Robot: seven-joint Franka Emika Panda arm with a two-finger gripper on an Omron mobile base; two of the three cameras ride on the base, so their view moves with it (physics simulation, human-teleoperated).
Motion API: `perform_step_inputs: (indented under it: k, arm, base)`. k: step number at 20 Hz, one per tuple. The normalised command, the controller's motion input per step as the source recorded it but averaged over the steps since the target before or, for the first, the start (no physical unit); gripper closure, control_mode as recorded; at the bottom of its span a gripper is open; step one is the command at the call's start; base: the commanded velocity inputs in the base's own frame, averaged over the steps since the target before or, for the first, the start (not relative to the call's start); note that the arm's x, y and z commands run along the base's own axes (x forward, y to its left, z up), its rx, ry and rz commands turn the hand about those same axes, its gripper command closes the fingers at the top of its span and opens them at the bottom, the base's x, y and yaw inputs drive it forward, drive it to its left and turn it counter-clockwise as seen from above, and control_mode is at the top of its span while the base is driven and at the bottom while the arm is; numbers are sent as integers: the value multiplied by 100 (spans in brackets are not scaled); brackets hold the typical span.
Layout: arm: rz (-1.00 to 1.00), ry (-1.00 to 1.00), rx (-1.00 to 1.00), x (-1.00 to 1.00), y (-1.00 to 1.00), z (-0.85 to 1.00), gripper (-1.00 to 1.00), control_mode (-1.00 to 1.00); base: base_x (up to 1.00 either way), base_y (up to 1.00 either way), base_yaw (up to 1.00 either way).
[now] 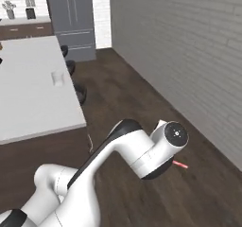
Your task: Take a straw from the drawer in front and place it inside the glass cup on the dining counter.
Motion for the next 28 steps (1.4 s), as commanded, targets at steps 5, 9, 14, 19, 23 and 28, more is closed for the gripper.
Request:
perform_step_inputs:
  k: [5, 9, 14, 19, 23, 28]
  arm:
    - [0, 0, 0, 0, 0, 0, 100, 100]
    - [0, 0, 0, 0, 0, 0, 100, 100]
    - [0, 0, 0, 0, 0, 0, 100, 100]
    - [0, 0, 0, 0, 0, 0, 100, 100]
    - [0, 0, 0, 0, 0, 0, 100, 100]
    - [0, 0, 0, 0, 0, 0, 100, 100]
  base:
    - [85, -55, 46]
    - [83, -58, 46]
    - [76, -62, 45]
    - [51, -71, 44]
    - [44, -71, 45]
    - [45, -67, 47]
